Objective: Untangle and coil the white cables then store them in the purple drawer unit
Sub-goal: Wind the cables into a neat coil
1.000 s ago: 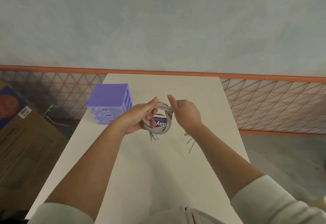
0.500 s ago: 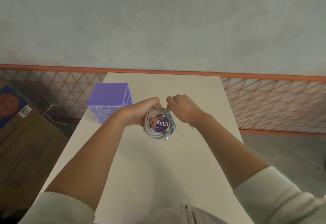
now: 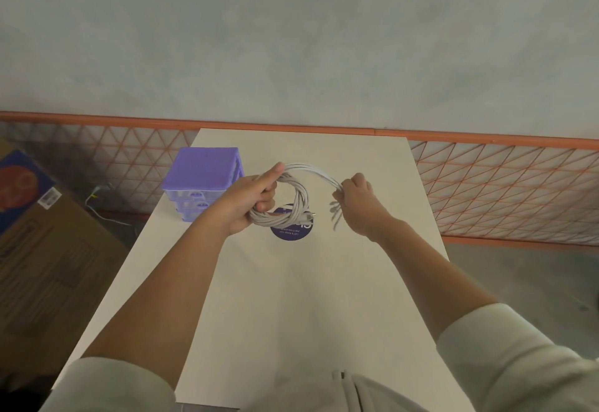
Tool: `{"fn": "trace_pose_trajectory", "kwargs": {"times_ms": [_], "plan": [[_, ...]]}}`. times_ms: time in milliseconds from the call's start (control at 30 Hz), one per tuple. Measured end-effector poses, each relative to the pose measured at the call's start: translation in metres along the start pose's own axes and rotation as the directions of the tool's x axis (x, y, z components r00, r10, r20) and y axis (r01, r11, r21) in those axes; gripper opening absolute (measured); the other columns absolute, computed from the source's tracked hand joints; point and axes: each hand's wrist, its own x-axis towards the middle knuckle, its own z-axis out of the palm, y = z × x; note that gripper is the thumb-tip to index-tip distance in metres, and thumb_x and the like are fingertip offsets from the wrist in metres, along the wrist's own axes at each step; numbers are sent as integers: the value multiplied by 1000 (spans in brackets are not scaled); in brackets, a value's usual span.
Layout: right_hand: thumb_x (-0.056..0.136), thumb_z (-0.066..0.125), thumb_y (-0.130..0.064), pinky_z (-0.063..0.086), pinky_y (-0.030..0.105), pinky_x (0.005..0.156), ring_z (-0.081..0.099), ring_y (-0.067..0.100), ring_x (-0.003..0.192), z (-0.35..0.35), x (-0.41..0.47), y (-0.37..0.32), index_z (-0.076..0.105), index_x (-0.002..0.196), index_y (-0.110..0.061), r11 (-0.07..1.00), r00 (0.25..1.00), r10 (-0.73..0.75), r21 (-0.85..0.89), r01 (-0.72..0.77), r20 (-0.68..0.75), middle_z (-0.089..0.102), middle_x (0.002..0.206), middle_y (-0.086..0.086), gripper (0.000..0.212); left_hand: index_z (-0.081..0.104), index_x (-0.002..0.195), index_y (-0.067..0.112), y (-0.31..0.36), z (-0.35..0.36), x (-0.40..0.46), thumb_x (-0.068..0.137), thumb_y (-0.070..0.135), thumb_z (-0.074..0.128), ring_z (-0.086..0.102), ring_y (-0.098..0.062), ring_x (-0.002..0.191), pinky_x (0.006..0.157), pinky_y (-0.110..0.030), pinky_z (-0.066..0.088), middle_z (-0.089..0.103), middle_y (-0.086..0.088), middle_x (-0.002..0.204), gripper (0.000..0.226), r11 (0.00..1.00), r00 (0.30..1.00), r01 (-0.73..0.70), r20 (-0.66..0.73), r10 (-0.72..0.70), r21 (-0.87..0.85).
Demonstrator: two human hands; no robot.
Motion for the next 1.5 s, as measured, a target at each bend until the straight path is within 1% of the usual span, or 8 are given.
{"fn": "trace_pose_trajectory", "kwargs": {"times_ms": [333,567,700,867,1100,1267,1400,1500], "plan": [[103,42,-22,44,31,74,57,25,92,32,-5,-3,65,106,-7,958,990,107,256,-128,95,47,104,3,27,30,67,26,2,6,-3,83,61,56,25,-6,45,48,-20,22,14,4,64,47,979,999,-11,45,20,-205],[96,59,-24,37,18,47,47,13,53,11,0,2,69,83,-7,856,966,248,449,-255,77,56,54,-10,24,40,65,23,-3,7,-6,81,66,54,29,-5,46,44,-17,26,33,8,62,47,993,996,33,87,-23,-113],[88,70,-20,59,34,82,71,28,74,6,3,0,75,89,4,556,952,286,790,-260,112,74,82,17,24,39,63,23,-4,10,-5,87,69,44,36,-8,54,50,-22,30,35,10,60,52,999,995,46,83,-45,-10],[94,64,-14,60,31,80,73,27,81,-1,-1,-8,70,98,6,126,958,175,960,-250,226,74,88,15,21,38,63,24,-7,15,-4,80,75,41,34,-10,54,49,-23,31,34,7,58,54,996,992,72,100,-78,59],[99,53,-18,60,24,76,71,18,77,-8,-4,-15,68,95,-6,-42,928,-38,927,-372,370,72,86,8,20,47,68,23,-8,13,1,68,82,50,47,-14,65,65,-28,41,44,-1,69,59,998,994,46,97,-51,51],[99,52,-29,56,27,75,66,21,82,-12,-5,-20,68,105,-10,15,891,-149,902,-431,428,67,95,11,25,65,121,14,-12,14,5,73,80,48,66,-20,110,98,-38,49,69,-5,118,84,998,992,28,119,-35,56],[100,49,-34,52,31,81,64,22,89,-16,-5,-26,64,123,-3,233,877,-155,879,-415,455,69,98,8,42,51,68,22,-9,16,2,66,85,52,51,-23,81,75,-31,44,52,-10,82,63,999,997,29,75,-32,43],[100,50,-36,50,31,83,63,23,95,-17,-5,-30,65,122,-4,315,873,-111,850,-422,475,70,101,7,43,40,65,25,-9,17,1,63,86,53,42,-16,66,64,-28,37,41,0,69,62,997,998,28,53,-32,70]]}}
